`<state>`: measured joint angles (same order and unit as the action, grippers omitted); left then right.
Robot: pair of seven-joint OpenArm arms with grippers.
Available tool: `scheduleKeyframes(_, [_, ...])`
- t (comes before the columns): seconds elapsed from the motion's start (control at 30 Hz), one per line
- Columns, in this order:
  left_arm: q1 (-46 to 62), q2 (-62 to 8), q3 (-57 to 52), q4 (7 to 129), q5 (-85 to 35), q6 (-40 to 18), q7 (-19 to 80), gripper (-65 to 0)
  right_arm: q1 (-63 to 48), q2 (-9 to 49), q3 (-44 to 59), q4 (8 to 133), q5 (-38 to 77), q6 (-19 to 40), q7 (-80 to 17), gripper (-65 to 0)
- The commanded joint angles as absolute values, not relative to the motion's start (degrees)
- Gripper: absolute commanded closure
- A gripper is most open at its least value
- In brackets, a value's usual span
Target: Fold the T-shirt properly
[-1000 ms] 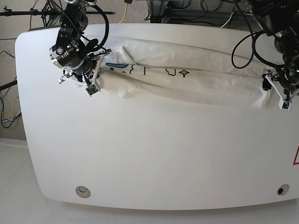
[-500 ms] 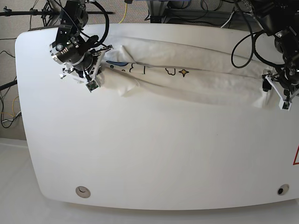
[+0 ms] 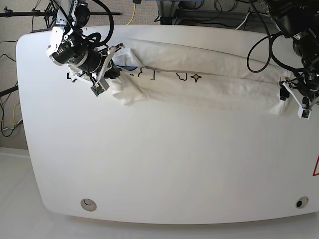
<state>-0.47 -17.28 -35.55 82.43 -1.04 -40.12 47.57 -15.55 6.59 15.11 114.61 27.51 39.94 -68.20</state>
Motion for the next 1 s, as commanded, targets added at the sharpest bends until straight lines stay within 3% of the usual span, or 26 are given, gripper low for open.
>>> scheduleKeyframes(0.0, [-1.27, -18.33, -35.74, 83.21, -1.27, -40.00, 46.46, -48.5, -14.55, 7.43, 15.25, 115.74, 30.20, 40.00, -67.30, 0.0])
scheduleKeyframes(0.97, [-1.27, -18.33, -33.27, 83.21, -1.27, -40.00, 46.46, -48.5, -20.26, 20.35, 14.99, 115.56, 52.26, 40.00, -67.30, 0.0])
